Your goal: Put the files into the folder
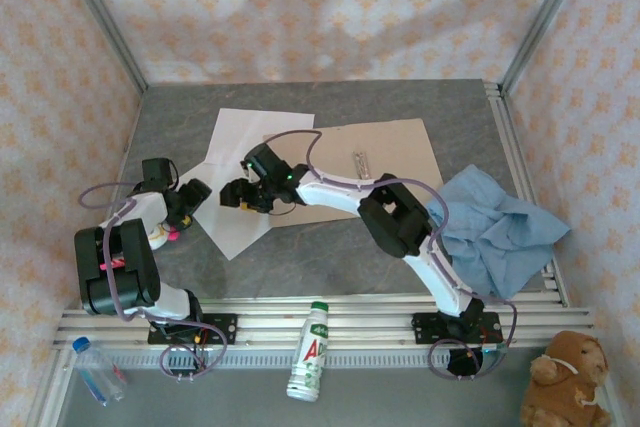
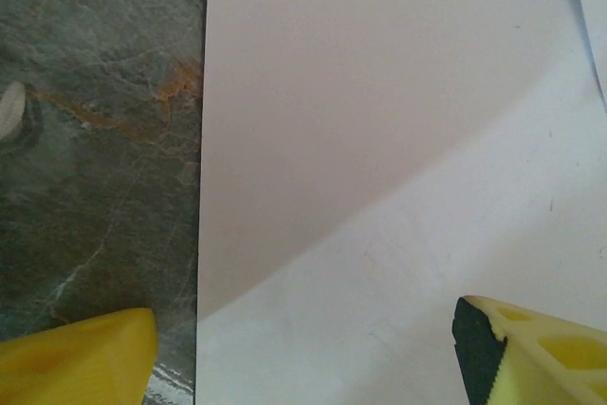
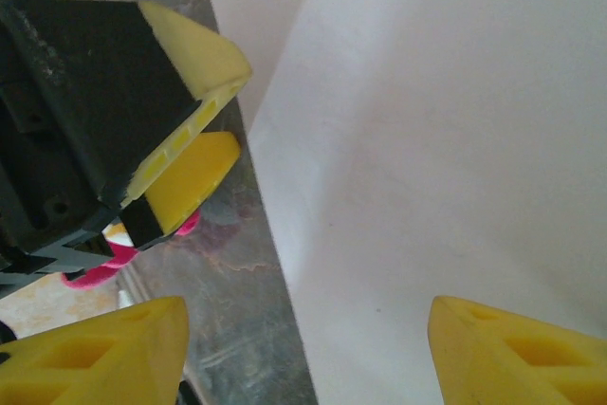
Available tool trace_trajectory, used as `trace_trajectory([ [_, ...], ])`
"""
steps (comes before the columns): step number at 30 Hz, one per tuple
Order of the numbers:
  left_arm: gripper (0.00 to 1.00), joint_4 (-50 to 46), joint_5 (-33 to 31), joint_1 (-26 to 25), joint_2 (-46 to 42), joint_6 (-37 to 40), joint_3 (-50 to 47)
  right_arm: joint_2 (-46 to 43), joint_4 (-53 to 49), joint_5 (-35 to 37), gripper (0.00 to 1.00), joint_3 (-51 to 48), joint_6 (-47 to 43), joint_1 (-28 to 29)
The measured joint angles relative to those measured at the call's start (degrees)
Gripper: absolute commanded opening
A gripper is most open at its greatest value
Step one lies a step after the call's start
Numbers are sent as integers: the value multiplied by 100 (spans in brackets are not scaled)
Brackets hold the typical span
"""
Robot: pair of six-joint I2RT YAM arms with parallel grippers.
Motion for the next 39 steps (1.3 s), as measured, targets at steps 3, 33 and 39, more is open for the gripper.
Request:
trace_trajectory([
  [3, 82, 48, 0, 0, 70, 2, 7, 0, -264, 46, 68, 63, -188, -57],
  [33, 92, -227, 212, 70, 398, -15, 369, 162, 1322, -136, 67, -640, 1117, 643],
  [39, 95, -326, 221, 68, 431, 4, 450, 186, 1617, -234, 67, -640, 1329, 970],
])
